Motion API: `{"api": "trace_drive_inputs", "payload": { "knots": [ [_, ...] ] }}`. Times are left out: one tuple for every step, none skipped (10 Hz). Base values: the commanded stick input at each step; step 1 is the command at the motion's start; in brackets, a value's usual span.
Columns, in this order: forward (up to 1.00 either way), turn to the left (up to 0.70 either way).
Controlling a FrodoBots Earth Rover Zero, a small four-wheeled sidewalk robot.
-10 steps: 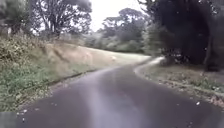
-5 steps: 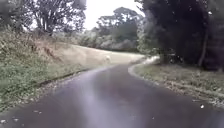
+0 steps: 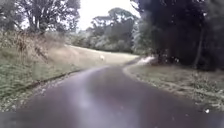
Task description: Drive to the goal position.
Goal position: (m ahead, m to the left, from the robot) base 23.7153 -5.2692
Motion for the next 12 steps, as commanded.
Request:
{"api": "trace_drive_inputs", "payload": {
  "knots": [
    [0.45,0.02],
    [0.45,0.02],
    [0.45,0.02],
    [0.45,0.02],
    [0.45,0.03],
    [0.45,0.02],
    [0.45,0.02],
    [0.45,0.02],
    [0.45,0.02],
    [0.45,0.02],
    [0.45,0.02],
    [0.45,0.03]
  ]
}}
